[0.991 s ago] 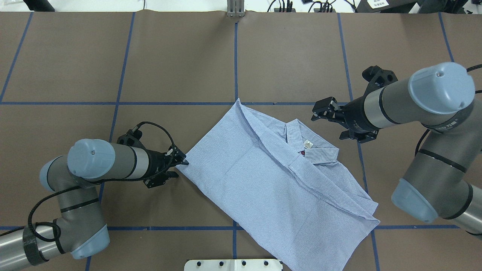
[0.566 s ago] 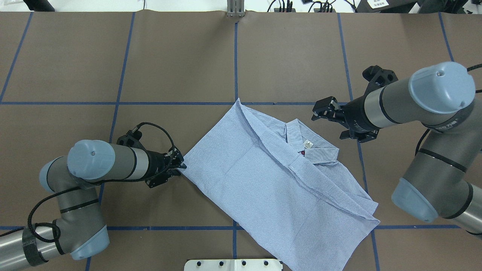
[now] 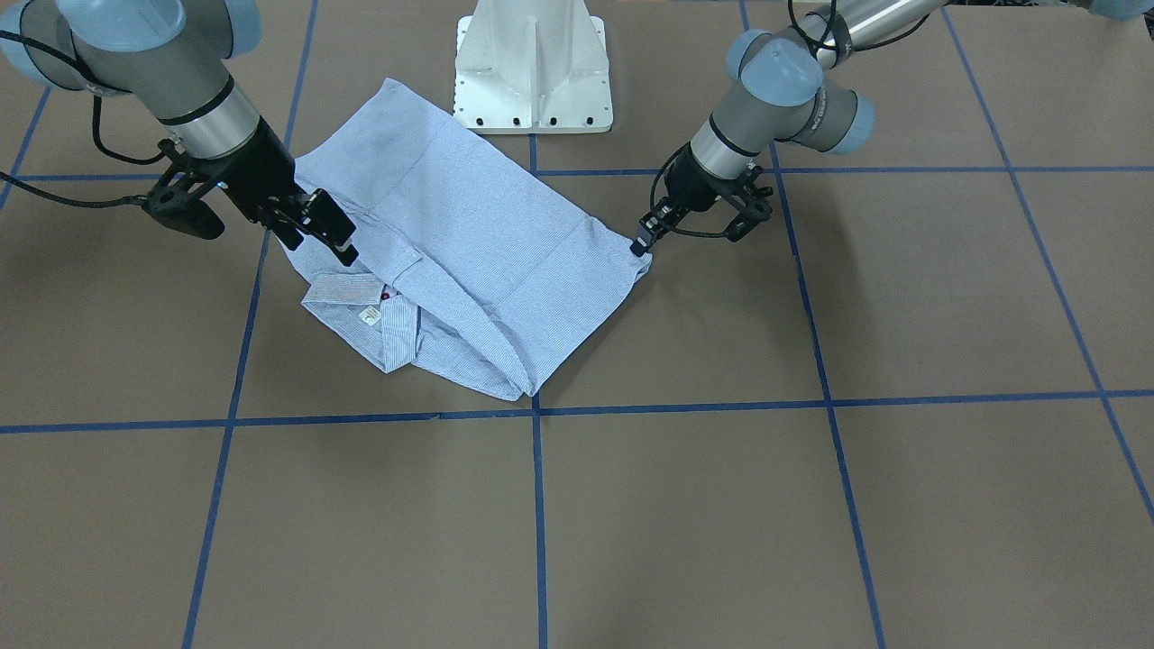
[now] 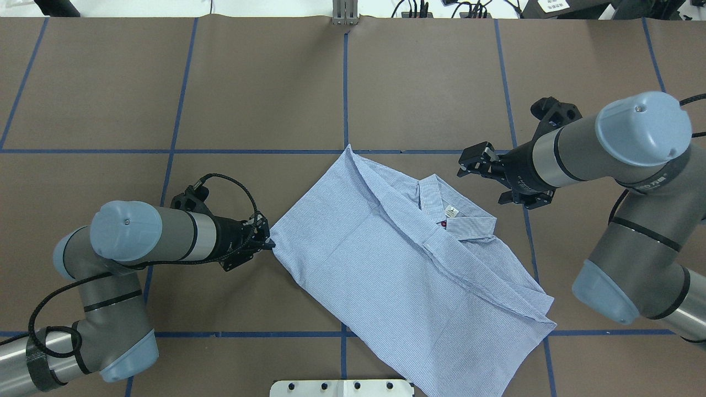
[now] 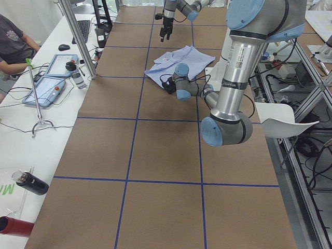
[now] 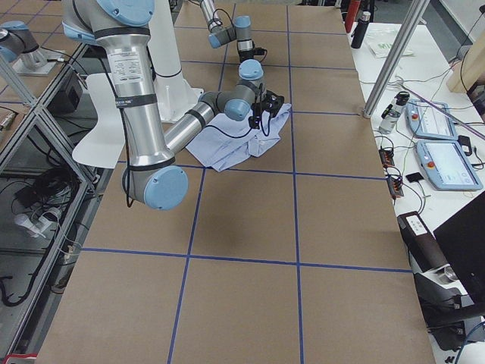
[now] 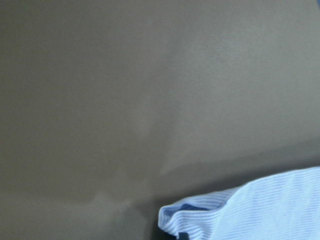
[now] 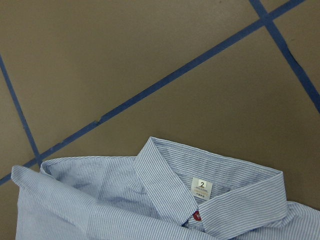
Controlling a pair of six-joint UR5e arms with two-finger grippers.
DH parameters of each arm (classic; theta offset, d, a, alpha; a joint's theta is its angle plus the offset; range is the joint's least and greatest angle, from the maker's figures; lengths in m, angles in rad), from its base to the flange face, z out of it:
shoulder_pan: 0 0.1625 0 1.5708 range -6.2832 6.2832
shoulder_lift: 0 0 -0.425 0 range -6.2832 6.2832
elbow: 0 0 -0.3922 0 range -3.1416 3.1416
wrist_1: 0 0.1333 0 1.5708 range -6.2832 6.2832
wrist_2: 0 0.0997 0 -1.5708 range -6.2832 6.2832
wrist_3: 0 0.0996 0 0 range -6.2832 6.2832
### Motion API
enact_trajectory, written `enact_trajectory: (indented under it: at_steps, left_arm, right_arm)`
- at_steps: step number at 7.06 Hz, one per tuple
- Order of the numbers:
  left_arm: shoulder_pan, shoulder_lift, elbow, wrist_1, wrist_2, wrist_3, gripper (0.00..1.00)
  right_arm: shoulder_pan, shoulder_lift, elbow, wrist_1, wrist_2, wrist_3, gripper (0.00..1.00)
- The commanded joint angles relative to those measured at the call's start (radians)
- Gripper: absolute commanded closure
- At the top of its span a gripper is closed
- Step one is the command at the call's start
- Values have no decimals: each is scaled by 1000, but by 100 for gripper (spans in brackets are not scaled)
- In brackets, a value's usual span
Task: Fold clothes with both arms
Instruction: 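Grasp the shirt edge with the left gripper and pull it away from the robot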
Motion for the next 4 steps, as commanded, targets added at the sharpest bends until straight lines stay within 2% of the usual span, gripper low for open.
enact_trajectory:
  at_steps: [1, 2, 4]
  left_arm:
    - [-41, 2, 0, 3, 0, 52, 100]
    - [-86, 1, 12, 9, 0, 149, 100]
    - [-239, -80, 169, 14, -5, 359, 100]
  right_arm:
    - [0, 0, 0, 0, -2, 1, 0]
    - [0, 0, 0, 0, -2, 1, 0]
    - [0, 2, 3, 2, 0, 5, 0]
